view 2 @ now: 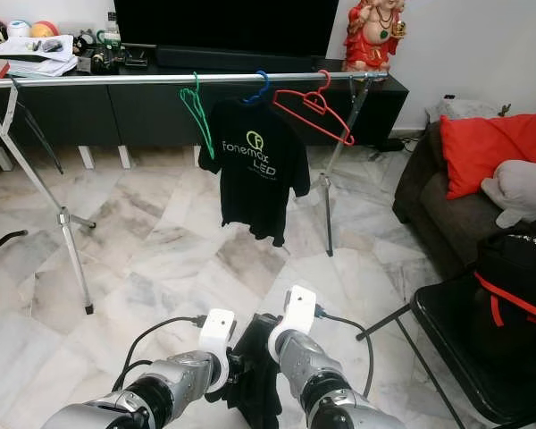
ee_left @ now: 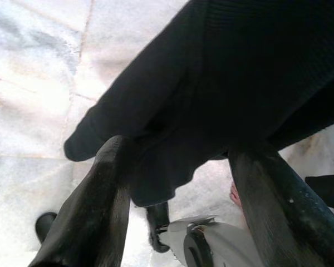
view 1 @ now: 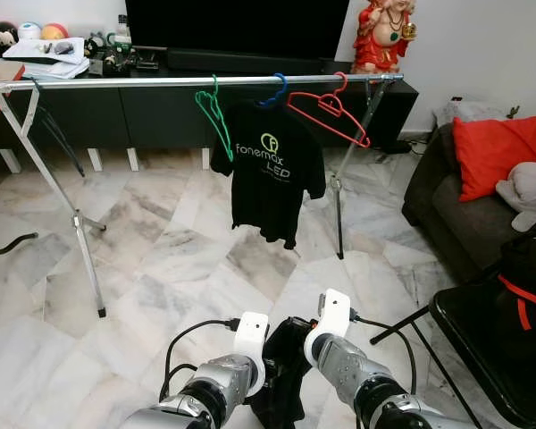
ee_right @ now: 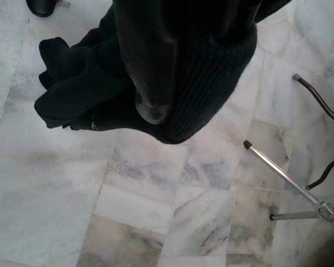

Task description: Hang hanger

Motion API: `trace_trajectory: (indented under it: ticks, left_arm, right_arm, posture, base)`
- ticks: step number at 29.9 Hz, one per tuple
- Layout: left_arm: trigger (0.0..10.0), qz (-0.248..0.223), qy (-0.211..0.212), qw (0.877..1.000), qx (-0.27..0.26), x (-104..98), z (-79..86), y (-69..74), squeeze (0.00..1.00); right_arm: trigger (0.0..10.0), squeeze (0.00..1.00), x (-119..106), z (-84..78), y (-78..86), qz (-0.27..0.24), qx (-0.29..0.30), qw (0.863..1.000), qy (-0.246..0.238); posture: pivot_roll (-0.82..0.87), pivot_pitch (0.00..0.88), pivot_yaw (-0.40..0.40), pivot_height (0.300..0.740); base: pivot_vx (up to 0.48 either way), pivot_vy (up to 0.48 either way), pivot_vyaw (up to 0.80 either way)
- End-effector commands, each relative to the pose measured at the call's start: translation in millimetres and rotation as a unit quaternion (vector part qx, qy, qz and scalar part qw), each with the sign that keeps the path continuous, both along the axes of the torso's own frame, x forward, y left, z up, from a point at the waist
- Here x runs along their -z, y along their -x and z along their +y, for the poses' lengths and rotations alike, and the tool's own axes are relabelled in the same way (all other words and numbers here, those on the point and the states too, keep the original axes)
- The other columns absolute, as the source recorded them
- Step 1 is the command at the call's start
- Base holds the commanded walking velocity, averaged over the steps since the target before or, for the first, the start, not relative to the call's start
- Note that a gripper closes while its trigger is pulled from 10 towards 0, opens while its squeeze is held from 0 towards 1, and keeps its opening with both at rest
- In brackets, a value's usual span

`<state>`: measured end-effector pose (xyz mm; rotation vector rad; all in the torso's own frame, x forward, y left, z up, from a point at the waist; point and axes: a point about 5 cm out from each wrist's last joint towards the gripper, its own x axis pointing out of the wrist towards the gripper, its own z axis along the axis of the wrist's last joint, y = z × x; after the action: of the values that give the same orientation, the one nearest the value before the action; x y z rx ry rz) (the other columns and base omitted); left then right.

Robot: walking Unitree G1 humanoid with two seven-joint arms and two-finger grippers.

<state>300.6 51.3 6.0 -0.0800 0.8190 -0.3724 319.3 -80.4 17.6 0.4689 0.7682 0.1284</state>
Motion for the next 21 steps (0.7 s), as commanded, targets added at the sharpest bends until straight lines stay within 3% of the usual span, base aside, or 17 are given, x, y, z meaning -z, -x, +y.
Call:
trace_trajectory:
  ticks: [1,6,11,16,21]
  left_arm:
    - [10.0,-0.003,0.007,1.0,0.016,-4,-8.5,-0.8,0.0]
    - [10.0,-0.004,0.006,0.999,0.037,-3,-11.7,1.0,0.0]
    - [10.0,-0.014,-0.039,0.996,0.075,1,-9.7,4.7,0.0]
    - [10.0,-0.023,-0.067,0.997,0.042,1,1.4,0.3,0.0]
    - [10.0,-0.022,-0.064,0.997,0.036,1,1.8,-0.4,0.0]
  right_arm:
    - [10.0,0.0,-6,-3.2,-5.5,-0.014,0.009,1.0,0.003]
    - [10.0,0.0,-4,-4.8,-4.5,-0.014,0.006,1.0,0.01]
    - [10.0,0.0,-2,-9.6,-4.0,-0.012,0.014,1.0,0.018]
    - [10.0,0.0,1,-14.9,-1.9,-0.001,0.022,0.999,0.034]
    - [10.0,0.0,3,-19.8,-1.3,0.004,0.034,0.999,0.04]
  posture:
    - [0.09,0.043,-0.152,0.74]
    - [0.09,0.032,-0.147,0.74]
    - [0.09,0.026,-0.148,0.74]
    - [0.09,0.025,-0.15,0.74]
    - [0.09,0.038,-0.159,0.74]
  base:
    - [0.0,0.0,0.0]
    - [0.0,0.0,0.0]
    - [0.0,0.0,0.0]
    - [0.0,0.0,0.0]
    - [0.0,0.0,0.0]
